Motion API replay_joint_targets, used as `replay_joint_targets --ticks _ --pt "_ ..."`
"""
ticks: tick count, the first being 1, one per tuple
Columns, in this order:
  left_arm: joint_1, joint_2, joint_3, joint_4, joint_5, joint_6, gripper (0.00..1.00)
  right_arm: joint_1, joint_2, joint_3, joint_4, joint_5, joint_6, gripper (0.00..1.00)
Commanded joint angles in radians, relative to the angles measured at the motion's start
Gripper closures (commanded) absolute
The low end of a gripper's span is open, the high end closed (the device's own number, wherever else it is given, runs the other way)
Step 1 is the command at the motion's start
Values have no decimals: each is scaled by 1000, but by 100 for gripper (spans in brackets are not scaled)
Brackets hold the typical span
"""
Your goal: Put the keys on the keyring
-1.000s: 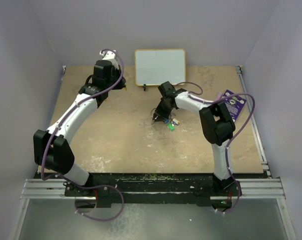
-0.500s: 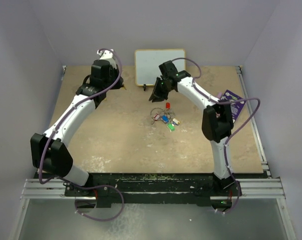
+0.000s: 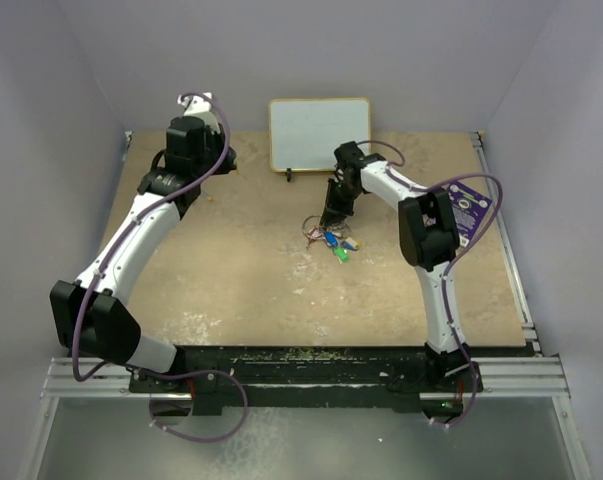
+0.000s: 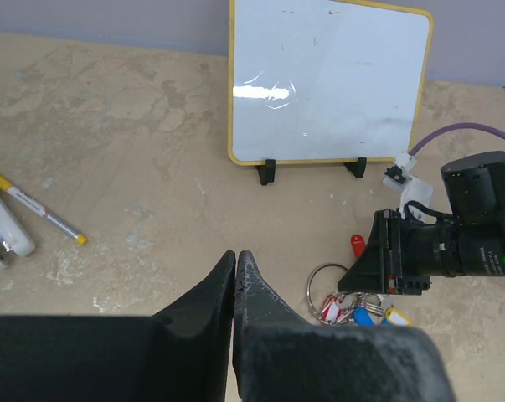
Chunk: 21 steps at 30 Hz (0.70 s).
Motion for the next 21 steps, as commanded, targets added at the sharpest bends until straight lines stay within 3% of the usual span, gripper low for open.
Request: replay_joint_targets --ticks 1,9,17,21 --pt "6 8 39 76 75 -4 97 9 -73 -76 -9 -12 -52 80" --pt "6 52 84 138 294 -9 97 -1 -199 -345 6 74 -18 81" --pt "6 75 84 198 397 -30 97 -4 -436 -664 21 115 67 81" --pt "6 83 85 220 444 -47 97 5 -604 -733 19 173 116 80"
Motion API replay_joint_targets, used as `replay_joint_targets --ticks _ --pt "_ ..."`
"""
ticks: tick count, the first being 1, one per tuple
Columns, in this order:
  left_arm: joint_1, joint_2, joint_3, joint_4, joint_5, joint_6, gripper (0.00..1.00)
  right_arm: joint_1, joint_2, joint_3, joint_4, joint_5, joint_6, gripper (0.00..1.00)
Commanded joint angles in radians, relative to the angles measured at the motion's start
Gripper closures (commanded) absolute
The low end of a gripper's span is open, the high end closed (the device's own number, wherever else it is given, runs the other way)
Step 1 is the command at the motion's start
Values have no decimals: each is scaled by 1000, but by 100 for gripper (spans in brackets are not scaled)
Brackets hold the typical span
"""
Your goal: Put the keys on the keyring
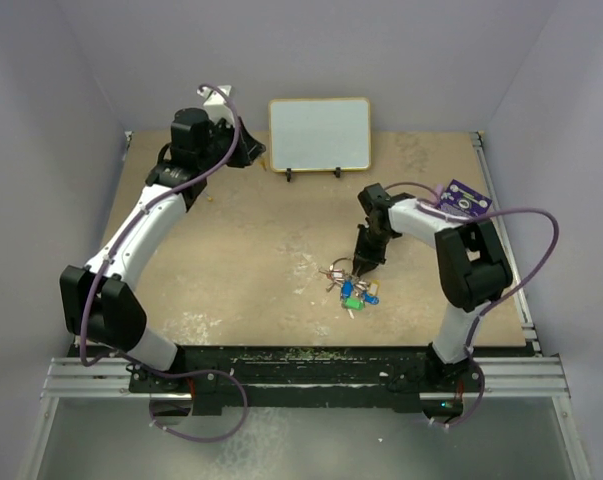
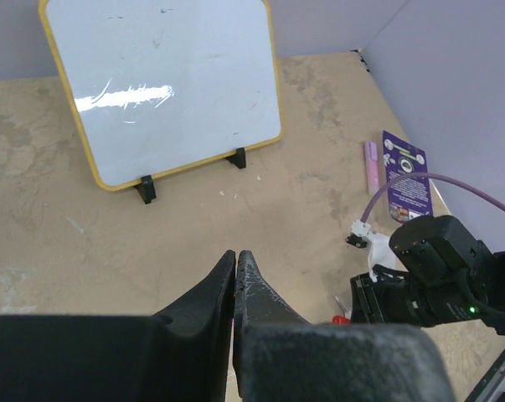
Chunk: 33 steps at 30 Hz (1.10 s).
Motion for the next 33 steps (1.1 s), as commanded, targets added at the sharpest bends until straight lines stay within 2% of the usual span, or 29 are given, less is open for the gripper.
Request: replay_joint_targets --ticks 1,6,9,10,12,13,14,16,17,18,21,22,25,29,33 --pt "6 10 45 85 84 -33 97 13 -200 -39 -42 94 70 80" --pt "6 30 39 69 104 -59 97 35 -340 68 -80 199 19 78" --pt "6 33 36 71 123 -83 97 77 -390 150 -29 345 -58 78" --pt "6 33 36 70 125 -88 97 104 -418 174 14 414 -89 78" --pt "6 32 38 63 122 -92 97 187 -523 180 221 565 -194 77" --pt "6 31 39 57 122 -92 97 203 -572 153 350 568 -268 75" --pt "6 32 42 51 121 -91 97 205 -615 118 479 546 -328 72" --pt "6 28 42 44 117 -87 97 203 -645 81 584 480 -381 34" --pt "7 25 42 42 114 -87 97 200 -625 100 573 469 -409 26" --pt "7 22 41 42 111 -86 97 198 -589 141 526 439 -442 26" --pt "7 7 35 42 104 -79 97 197 -442 266 299 308 -509 48" --pt "8 4 35 41 103 -77 97 198 -412 275 273 288 -539 50" --pt "12 -5 34 34 100 -69 97 199 -417 194 307 128 -592 45" --pt "24 -24 30 29 90 -56 97 200 -509 76 371 26 -662 41" --pt "45 -40 13 32 87 -55 97 199 -486 85 242 -35 -743 42"
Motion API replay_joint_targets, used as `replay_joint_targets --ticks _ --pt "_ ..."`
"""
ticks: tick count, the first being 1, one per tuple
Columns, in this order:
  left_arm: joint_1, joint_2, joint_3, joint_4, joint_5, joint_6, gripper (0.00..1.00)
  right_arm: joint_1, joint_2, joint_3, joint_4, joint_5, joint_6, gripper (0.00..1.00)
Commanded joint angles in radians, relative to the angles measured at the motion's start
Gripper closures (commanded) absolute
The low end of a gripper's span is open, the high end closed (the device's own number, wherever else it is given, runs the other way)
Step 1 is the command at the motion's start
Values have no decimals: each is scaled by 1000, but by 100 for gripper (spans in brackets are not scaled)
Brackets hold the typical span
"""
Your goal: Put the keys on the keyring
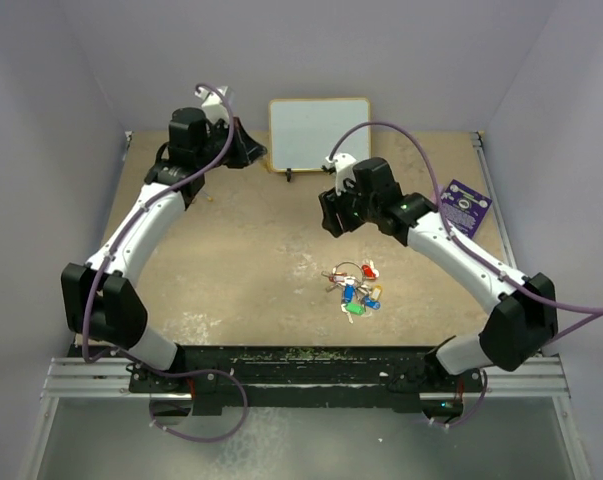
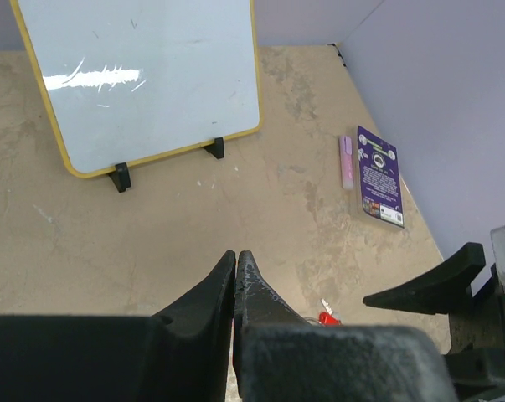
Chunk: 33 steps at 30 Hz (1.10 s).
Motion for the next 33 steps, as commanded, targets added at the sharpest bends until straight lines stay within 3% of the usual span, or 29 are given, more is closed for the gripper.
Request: replay_joint_targets --ticks 1,12,24,33 --pt "31 -66 7 28 -8 19 97 3 -36 50 -82 -139 -156 43" --pt "60 -106 -34 45 -5 17 97 3 77 -54 -135 -186 -330 57" --pt "64 -118 -53 54 11 6 97 40 177 -81 -53 -178 -329 62" --pt "64 -115 -57 60 15 -5 97 65 223 -110 -15 -178 -316 61"
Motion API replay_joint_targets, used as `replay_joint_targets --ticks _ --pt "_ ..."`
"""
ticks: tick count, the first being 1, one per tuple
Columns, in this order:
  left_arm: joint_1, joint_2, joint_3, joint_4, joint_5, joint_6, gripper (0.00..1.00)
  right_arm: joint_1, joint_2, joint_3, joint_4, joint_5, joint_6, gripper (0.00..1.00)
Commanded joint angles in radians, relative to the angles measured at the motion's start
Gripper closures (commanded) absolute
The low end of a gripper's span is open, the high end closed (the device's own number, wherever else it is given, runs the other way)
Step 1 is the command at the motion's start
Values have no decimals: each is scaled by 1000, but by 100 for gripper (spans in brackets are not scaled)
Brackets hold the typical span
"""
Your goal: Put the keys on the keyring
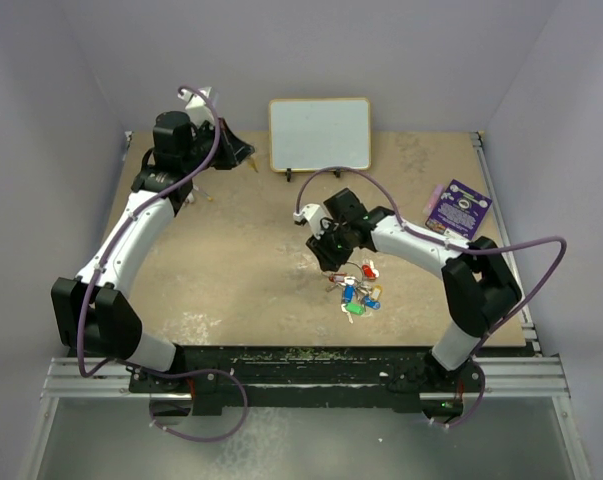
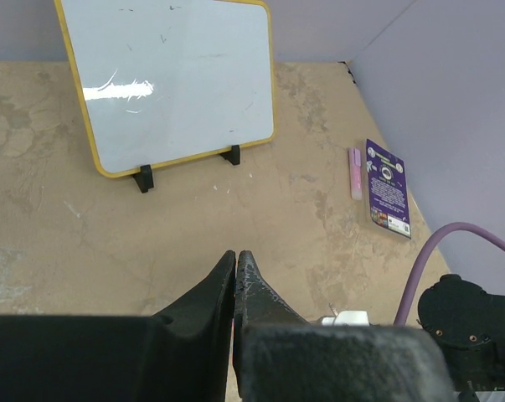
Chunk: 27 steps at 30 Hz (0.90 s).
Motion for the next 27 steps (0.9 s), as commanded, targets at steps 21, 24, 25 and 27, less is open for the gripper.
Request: replay_joint_targets --ticks 21,24,25,27 --pt "6 -29 -14 66 21 -37 97 17 29 -69 85 35 -7 67" --pt "6 -27 -14 66 23 -38 97 20 44 -67 90 42 -9 68" --pt "6 -28 -15 66 24 -39 97 21 48 -65 92 42 -8 68" --pt "6 -29 -16 65 25 -39 97 25 60 -62 96 44 -10 69"
